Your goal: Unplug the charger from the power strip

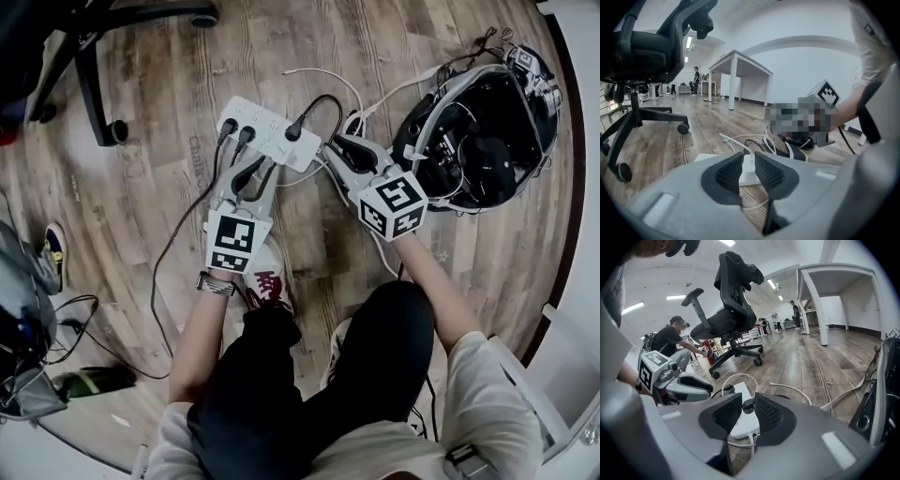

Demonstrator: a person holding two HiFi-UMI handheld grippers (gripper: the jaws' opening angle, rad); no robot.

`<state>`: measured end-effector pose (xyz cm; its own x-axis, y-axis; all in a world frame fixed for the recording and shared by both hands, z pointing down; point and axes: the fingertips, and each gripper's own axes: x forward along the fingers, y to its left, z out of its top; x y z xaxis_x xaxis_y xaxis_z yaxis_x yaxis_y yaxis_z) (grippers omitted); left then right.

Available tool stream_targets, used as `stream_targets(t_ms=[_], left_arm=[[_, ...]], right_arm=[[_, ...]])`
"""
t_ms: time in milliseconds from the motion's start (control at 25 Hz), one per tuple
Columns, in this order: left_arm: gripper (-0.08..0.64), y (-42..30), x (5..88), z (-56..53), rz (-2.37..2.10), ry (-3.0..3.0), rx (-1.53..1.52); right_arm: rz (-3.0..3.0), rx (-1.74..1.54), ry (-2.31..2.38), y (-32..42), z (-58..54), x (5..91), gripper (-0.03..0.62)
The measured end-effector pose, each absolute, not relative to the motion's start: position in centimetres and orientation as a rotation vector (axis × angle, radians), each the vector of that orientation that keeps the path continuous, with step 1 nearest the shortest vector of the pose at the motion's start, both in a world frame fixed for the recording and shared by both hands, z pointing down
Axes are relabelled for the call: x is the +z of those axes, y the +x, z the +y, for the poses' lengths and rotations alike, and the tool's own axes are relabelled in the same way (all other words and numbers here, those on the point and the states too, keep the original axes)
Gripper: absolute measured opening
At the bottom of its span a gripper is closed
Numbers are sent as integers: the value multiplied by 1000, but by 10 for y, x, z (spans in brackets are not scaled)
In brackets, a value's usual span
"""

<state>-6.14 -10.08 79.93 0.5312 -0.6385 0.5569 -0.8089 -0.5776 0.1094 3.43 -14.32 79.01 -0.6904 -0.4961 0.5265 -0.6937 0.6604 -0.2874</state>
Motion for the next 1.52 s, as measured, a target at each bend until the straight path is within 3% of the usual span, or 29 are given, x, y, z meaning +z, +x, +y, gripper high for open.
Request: stream_targets(t_ms=[320, 800, 1520], left_arm=[[141, -50, 826, -99, -1201, 2395, 686], [153, -45, 838, -103, -1187, 2406, 751], [181, -33, 865, -118, -1216, 2322, 766]], right_arm=[[-2427, 640, 860, 29, -133, 834, 106], [-2349, 407, 634, 15, -117, 879, 112], [-2381, 393, 607, 6, -115, 891, 117]])
